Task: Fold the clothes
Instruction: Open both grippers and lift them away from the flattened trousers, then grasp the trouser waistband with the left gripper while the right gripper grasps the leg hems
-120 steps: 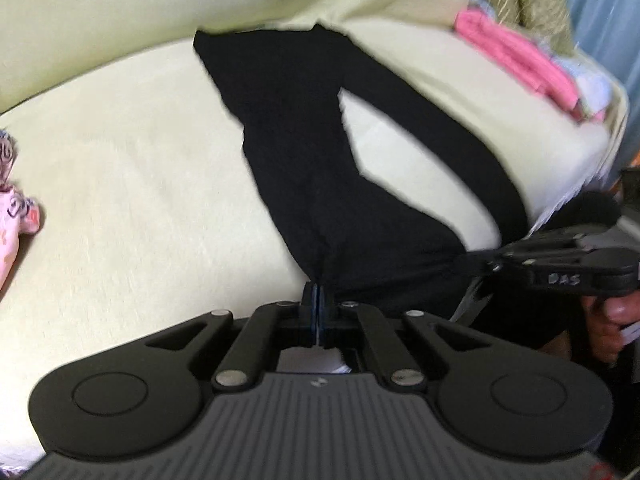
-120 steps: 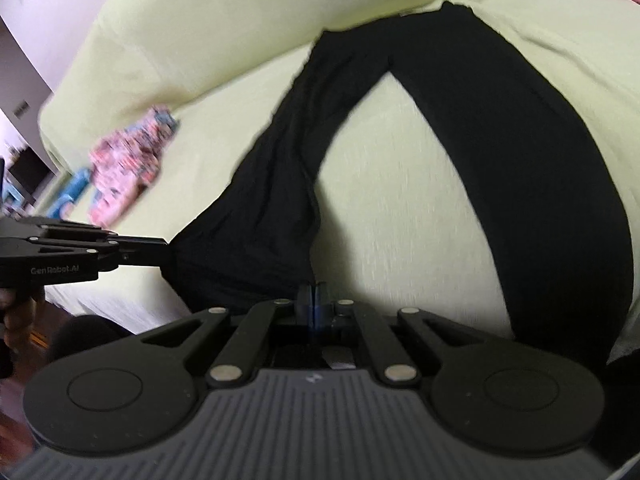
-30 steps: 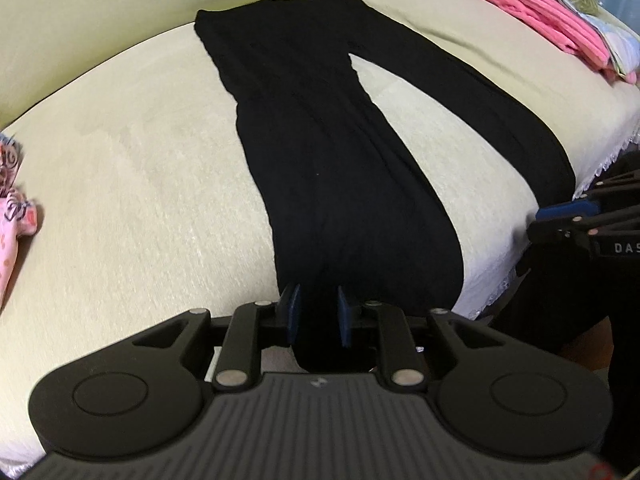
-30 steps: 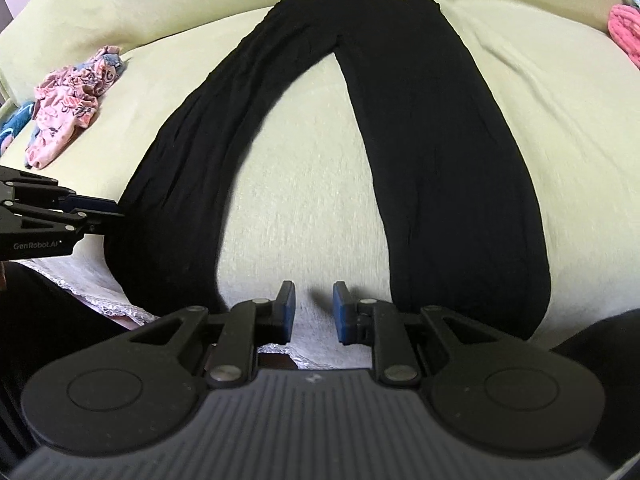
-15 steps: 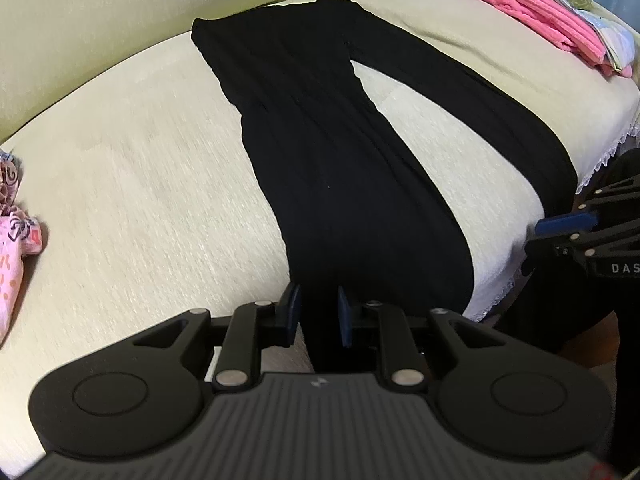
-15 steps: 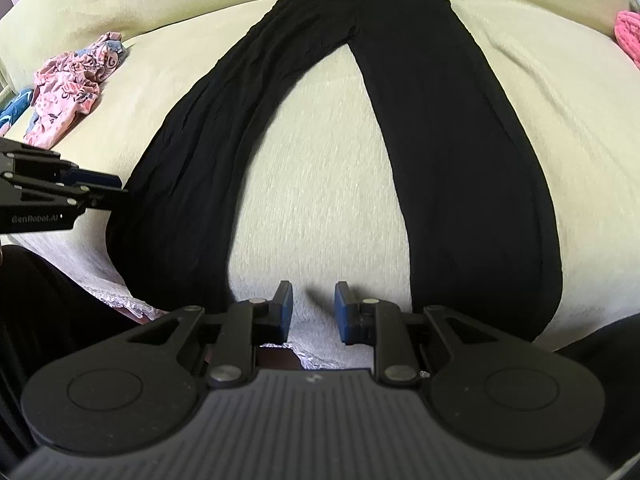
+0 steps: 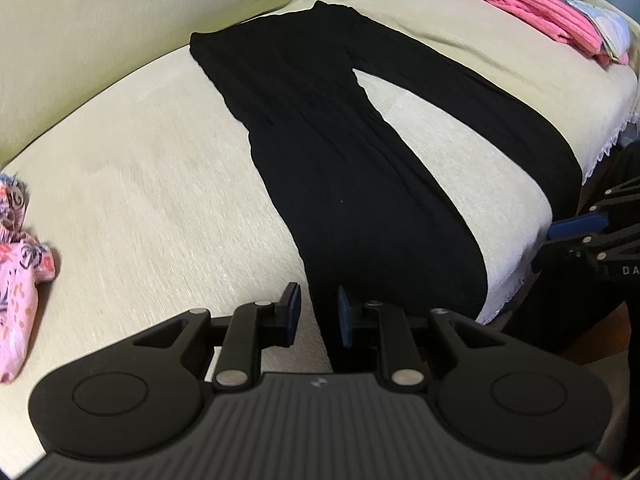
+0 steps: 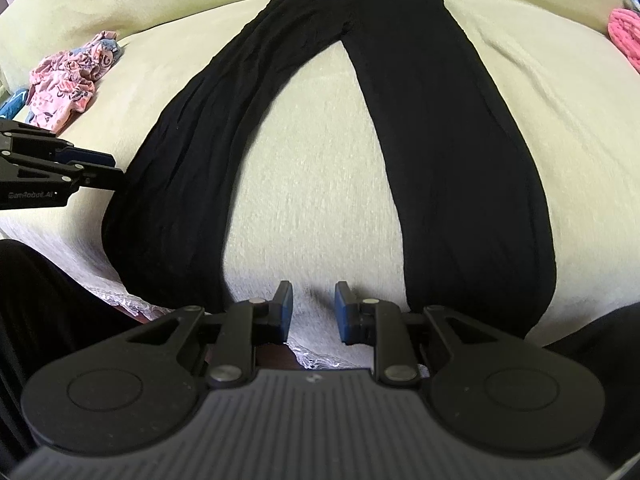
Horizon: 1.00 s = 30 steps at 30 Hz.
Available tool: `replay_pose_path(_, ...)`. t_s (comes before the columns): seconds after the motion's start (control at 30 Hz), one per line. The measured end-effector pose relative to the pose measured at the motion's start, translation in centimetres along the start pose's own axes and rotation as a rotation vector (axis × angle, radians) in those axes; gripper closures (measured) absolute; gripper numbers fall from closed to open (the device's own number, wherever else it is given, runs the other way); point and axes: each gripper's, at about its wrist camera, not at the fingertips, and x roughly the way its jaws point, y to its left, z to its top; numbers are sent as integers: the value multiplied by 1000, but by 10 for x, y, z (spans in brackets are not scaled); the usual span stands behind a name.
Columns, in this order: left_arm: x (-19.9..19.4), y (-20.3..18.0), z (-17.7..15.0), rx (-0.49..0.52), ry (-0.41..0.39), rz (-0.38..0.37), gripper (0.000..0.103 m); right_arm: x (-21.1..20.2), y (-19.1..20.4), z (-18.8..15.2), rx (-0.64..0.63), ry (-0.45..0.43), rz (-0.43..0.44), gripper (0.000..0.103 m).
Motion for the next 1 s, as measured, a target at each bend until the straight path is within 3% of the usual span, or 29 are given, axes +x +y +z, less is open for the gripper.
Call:
replay_pose_path(0.1, -3, 3, 4, 51, -5, 12, 79, -7, 1, 1, -3, -20, 14, 76)
replay_pose_path(0.3, -6, 29, 23, 158, -35, 23, 78, -20, 30, 13, -72, -94, 49, 73)
replay_pose_path(0.6, 50, 98, 80, 393, -133, 26, 77, 27, 63, 65, -158, -231, 9, 73)
replay_pose_path(0.7, 80, 133, 112, 340, -137, -10, 77, 35, 72, 78, -194, -271, 4, 73)
replay_pose_path(0.8, 105, 171, 150, 176, -154, -96, 76, 42, 83, 85, -255, -334, -22, 73)
replay_pose_path(0.9, 134, 200, 187, 49, -190, -107, 68, 48, 88, 86, -280, -362, -25, 73)
replay_pose_path(1.0, 161, 221, 216, -80, -213, -131, 67, 47, 89, 80, -275, -369, -26, 73)
